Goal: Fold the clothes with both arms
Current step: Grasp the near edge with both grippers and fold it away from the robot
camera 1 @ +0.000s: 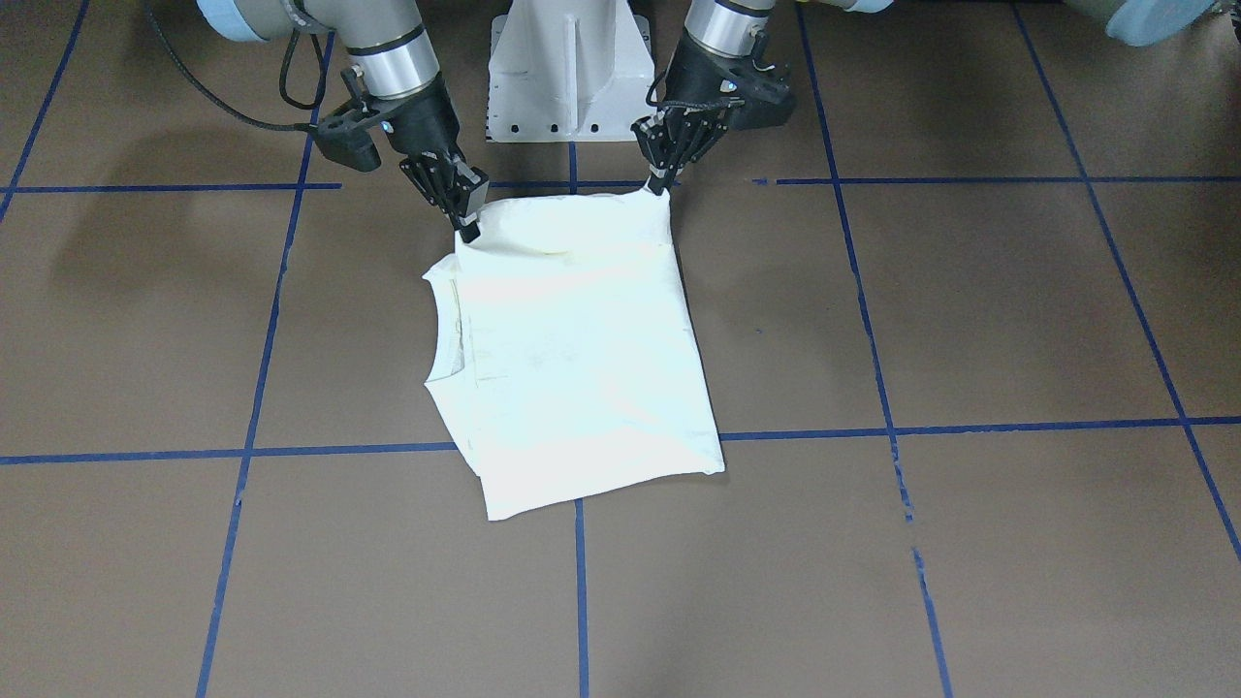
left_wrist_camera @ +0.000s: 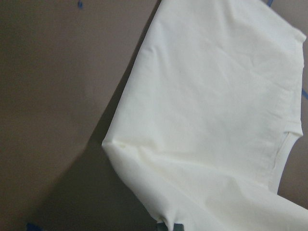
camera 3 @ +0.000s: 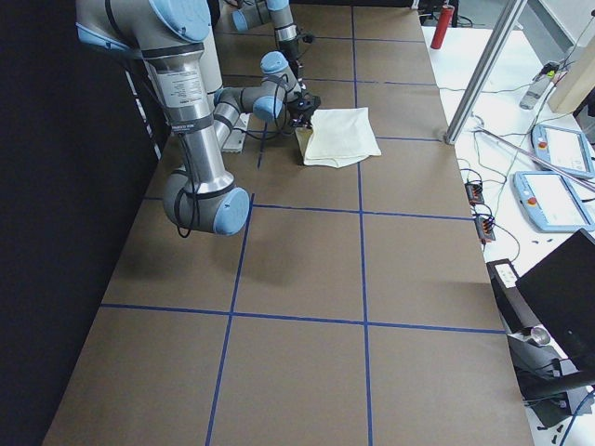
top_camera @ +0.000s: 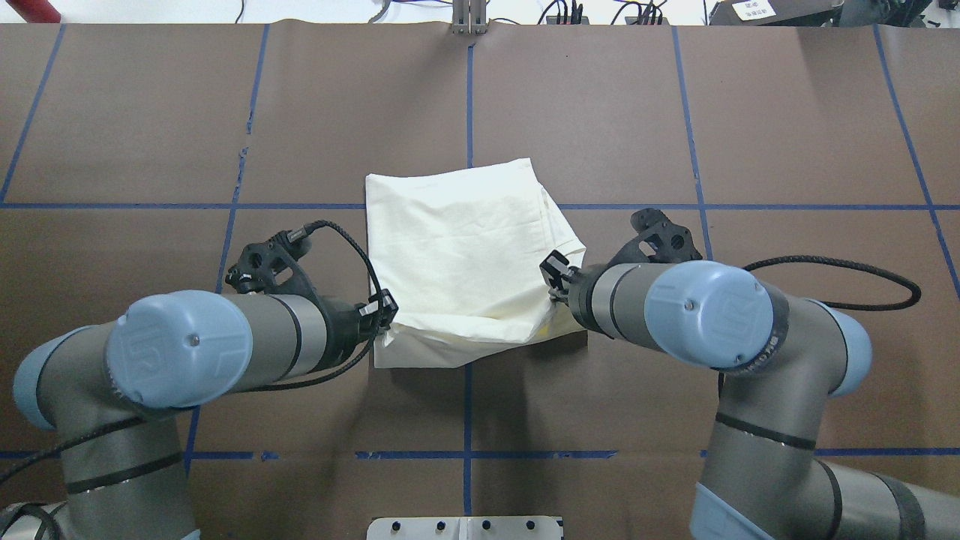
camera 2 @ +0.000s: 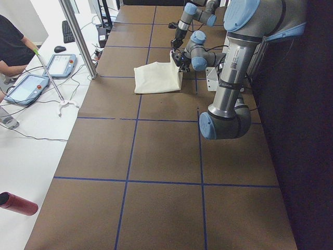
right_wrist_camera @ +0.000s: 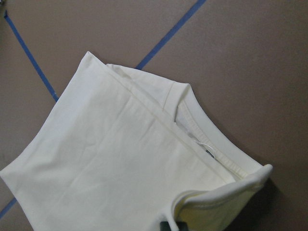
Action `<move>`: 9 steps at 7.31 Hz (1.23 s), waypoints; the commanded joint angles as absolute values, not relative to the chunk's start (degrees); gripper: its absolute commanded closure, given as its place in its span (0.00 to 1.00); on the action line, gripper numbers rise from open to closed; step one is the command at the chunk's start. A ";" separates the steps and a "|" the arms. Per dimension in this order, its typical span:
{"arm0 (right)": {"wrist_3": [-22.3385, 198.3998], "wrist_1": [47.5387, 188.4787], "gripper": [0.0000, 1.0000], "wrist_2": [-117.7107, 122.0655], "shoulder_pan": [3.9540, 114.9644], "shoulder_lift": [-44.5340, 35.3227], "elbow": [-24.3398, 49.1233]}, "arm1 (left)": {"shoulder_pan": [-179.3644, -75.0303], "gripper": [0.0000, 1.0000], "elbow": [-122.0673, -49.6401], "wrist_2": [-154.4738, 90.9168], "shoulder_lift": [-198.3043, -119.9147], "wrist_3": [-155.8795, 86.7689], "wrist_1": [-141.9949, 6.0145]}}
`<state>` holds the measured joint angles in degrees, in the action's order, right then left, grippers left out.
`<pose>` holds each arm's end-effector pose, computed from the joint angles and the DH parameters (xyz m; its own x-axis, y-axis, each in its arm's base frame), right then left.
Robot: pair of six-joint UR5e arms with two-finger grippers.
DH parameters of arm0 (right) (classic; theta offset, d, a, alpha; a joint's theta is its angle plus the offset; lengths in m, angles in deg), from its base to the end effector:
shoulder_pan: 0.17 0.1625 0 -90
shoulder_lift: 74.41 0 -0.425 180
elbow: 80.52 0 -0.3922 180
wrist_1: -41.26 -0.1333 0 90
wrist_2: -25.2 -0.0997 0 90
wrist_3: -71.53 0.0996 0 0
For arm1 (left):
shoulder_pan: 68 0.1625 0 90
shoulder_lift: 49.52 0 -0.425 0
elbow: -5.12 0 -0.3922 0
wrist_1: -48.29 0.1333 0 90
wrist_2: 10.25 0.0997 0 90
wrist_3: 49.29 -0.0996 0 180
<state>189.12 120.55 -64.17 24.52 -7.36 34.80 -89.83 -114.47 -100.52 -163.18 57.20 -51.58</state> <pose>-0.4559 -0.3575 0.2270 0.2176 0.6097 0.7622 -0.5946 0.7020 -0.3919 0.4511 -0.3238 0.1936 0.2980 -0.4251 -0.8547 0.4719 0.8439 -0.2552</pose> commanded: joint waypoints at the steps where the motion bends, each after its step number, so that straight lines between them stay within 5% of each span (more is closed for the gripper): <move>1: 189.04 120.28 1.00 -70.40 30.92 -11.90 27.80 | -95.84 1.00 -109.44 -100.77 -166.38 52.16 -52.16; 9: 188.86 113.86 1.00 -73.85 34.72 -22.71 6.35 | -103.06 1.00 -83.86 -100.25 -174.93 46.79 -67.35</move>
<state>188.93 114.94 -73.33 33.98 -20.60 10.15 -102.33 -87.71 -100.28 -174.02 47.64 -63.84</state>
